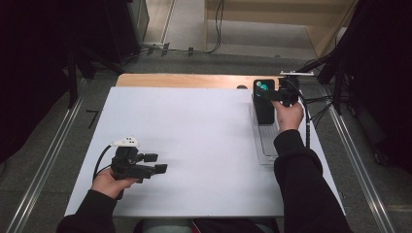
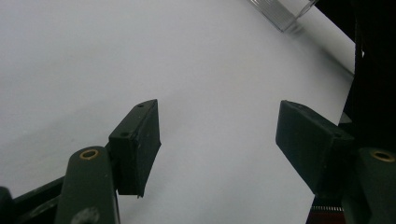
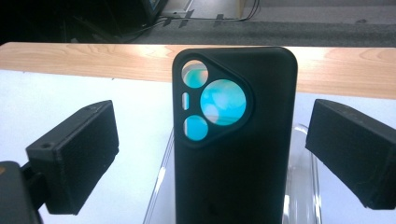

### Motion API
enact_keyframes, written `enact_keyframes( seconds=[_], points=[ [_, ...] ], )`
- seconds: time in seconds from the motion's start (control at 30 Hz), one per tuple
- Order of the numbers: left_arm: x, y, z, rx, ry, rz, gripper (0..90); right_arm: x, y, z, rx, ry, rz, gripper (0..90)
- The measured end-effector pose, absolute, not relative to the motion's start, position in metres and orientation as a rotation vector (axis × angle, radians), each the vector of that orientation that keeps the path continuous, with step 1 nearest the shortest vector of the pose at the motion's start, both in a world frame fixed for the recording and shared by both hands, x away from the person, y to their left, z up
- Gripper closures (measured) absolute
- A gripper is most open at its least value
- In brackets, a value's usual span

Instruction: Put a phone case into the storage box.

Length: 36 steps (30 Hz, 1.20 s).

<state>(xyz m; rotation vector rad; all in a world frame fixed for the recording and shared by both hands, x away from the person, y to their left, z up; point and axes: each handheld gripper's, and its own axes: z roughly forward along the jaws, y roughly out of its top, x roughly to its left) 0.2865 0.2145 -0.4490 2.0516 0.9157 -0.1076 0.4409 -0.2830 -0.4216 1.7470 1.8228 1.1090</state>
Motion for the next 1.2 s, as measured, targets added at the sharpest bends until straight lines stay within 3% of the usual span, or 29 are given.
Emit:
enact_keyframes(
  seconds=[0.9, 0.97, 1.1, 1.2],
  points=[
    [0.287, 0.214, -0.45, 2.056, 0.916, -0.109, 31.0, 0.412, -0.238, -0.402, 1.603, 2.075, 1.211, 5.3],
    [0.287, 0.214, -0.45, 2.054, 0.917, -0.109, 31.0, 0.409, -0.236, -0.402, 1.591, 2.094, 1.213, 13.3],
    [0.288, 0.214, -0.45, 2.05, 0.918, -0.112, 31.0, 0.406, -0.232, -0.403, 1.569, 2.14, 1.208, 13.9],
    [0.288, 0.215, -0.45, 2.048, 0.918, -0.113, 31.0, 0.402, -0.229, -0.404, 1.543, 2.163, 1.209, 20.4]
  ],
)
